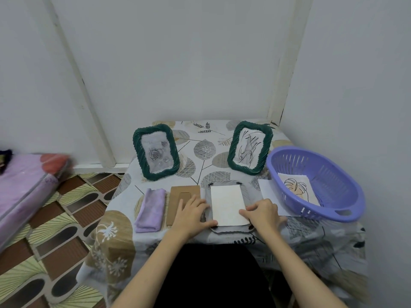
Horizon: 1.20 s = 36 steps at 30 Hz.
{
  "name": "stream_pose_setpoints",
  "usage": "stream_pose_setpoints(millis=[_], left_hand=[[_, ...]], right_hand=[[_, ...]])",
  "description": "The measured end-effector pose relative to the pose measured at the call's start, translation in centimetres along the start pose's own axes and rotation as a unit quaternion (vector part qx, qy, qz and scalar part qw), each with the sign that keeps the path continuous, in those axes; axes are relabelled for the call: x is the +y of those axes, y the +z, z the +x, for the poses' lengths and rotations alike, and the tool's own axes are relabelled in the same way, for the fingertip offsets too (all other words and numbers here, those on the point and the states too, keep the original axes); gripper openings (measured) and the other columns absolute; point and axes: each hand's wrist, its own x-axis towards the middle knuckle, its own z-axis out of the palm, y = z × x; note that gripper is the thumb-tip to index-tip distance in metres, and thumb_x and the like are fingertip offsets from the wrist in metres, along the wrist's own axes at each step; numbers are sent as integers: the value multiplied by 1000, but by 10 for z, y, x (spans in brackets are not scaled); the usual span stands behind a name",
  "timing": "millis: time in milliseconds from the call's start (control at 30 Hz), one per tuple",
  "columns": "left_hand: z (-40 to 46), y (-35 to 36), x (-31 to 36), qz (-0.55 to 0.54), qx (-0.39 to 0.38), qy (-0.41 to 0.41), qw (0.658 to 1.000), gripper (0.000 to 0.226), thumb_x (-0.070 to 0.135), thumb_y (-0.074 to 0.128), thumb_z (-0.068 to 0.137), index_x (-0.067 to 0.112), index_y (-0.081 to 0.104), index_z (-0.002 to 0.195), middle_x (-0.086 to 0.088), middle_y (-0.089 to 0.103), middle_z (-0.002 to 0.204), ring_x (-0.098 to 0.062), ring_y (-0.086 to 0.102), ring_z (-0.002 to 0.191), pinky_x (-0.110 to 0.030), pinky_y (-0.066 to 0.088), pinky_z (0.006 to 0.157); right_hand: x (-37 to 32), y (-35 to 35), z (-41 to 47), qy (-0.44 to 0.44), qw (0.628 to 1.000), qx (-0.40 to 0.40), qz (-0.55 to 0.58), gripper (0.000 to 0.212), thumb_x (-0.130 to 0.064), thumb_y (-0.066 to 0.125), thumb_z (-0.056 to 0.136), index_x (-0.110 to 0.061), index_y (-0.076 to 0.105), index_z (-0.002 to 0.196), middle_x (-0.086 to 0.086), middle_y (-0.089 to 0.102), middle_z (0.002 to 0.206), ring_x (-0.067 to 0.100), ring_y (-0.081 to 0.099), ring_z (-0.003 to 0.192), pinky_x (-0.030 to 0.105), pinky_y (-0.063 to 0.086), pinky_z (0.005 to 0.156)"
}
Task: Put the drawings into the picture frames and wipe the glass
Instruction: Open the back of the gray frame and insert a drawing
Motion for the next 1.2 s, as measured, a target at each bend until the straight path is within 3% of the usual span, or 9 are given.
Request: stream_pose_setpoints(millis=[167,267,367,500,600,733,833,933,1200], left_hand=[[0,-2,2,-6,-3,-6,1000,63,56,58,79,25,44,133,8,32,147,-15,10,145,-49,2,116],[2,-2,3,-16,2,-10,1000,65,54,57,81,24,40,136,4,30,149,-17,10,145,-47,2,117],[9,-2,10,-164,59,9,985,64,45,59,84,27,34,139,-4,32,149,-22,18,143,-45,13,118],[19,-15,39,-541,55,-9,839,54,19,66,83,33,45,130,0,40,142,-19,36,131,-39,33,110],[28,-21,54,-638,42,-35,768,52,4,64,81,32,52,124,-2,46,131,-23,51,115,-44,51,93],[38,-22,64,-607,83,-36,790,55,-9,61,79,19,53,125,-6,54,125,-26,59,104,-37,56,83],[46,-17,69,-572,70,-24,817,57,-10,61,78,14,51,129,-7,54,125,-18,60,96,-22,57,74],[54,-11,82,-537,45,-25,842,57,-10,61,79,9,49,131,-11,51,127,-19,59,92,-12,54,65],[90,8,125,-403,-30,-26,914,60,-2,68,77,6,47,133,-14,53,130,-19,55,91,-20,47,78]], right_hand=[[-2,-7,5,25,999,-36,-16,13,-34,68,72,-24,73,77,-1,67,102,28,46,111,45,28,92],[-3,-11,6,16,999,-28,11,13,-31,65,75,-22,66,65,-2,68,95,27,46,109,47,29,94],[-4,-21,7,-42,989,-17,139,19,-29,66,78,-25,57,62,-4,66,80,24,57,92,41,39,91],[-13,-45,8,-110,949,-49,290,11,-16,68,81,-10,61,76,-1,62,71,17,59,72,23,46,65],[-13,-59,12,-140,946,-47,287,11,-18,70,80,-9,63,80,-1,63,73,12,57,68,22,45,65],[8,-82,16,-221,969,74,80,20,-29,67,82,-20,63,99,-5,59,98,12,51,88,26,41,77],[41,-101,21,-189,974,23,-119,43,-34,60,86,-33,49,127,-3,51,124,22,48,112,37,41,90],[59,-116,27,-164,985,-56,-22,44,-26,59,88,-35,49,129,-3,61,118,19,56,102,36,48,83],[60,-147,48,-181,983,17,24,41,-19,58,89,-27,52,129,8,64,111,26,58,99,35,46,85]])
